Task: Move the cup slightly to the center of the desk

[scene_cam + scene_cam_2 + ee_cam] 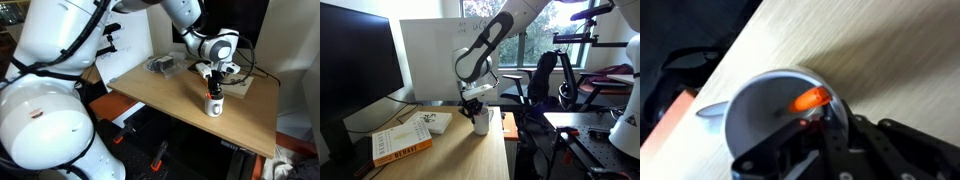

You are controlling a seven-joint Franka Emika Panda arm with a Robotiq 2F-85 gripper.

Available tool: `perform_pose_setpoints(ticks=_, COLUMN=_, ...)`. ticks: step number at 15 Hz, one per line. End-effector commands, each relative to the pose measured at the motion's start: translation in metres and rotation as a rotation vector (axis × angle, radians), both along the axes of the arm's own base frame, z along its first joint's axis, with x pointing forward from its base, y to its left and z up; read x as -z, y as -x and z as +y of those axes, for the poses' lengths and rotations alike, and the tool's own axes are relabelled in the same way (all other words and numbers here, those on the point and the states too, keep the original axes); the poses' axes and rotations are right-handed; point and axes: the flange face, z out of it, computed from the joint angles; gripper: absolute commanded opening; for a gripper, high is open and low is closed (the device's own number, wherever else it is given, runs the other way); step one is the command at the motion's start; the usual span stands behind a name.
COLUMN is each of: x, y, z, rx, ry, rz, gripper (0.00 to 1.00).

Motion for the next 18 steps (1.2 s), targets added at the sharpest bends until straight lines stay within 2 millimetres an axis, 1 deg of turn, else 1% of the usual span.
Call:
perform_pose_setpoints(ticks=1, x=-0.005, y=-0.003, z=-0.002, rx=-0.013, ry=0.039, rz=-0.008, gripper=0.03)
perform_pose_setpoints(ticks=4, x=-0.017, y=-0.008, z=0.005, rx=-0.023, ry=0.045, rz=-0.050, gripper=0.03)
perform_pose_setpoints(ticks=6, x=-0.032, y=-0.020, z=0.016, rx=-0.046, ry=0.061, rz=-0.105, gripper=0.03)
perform_pose_setpoints(ticks=9, x=-0.052, y=-0.043, z=0.041, rx=-0.096, ry=0.048, rz=-0.151, gripper=0.03)
perform_pose_setpoints(ticks=11, x=-0.062, y=-0.059, z=0.065, rx=-0.138, ry=0.027, rz=-0.168, gripper=0.03)
perform_pose_setpoints(ticks=14, x=-0.066, y=-0.076, z=0.097, rx=-0.188, ry=-0.012, rz=-0.190, gripper=0.03)
perform_pose_setpoints(ticks=16, x=-0.060, y=-0.082, z=0.112, rx=-0.210, ry=-0.017, rz=-0.170, gripper=0.03)
perform_pose_setpoints(ticks=18, x=-0.050, y=-0.086, z=0.124, rx=-0.235, ry=-0.022, rz=-0.148, gripper=0.03)
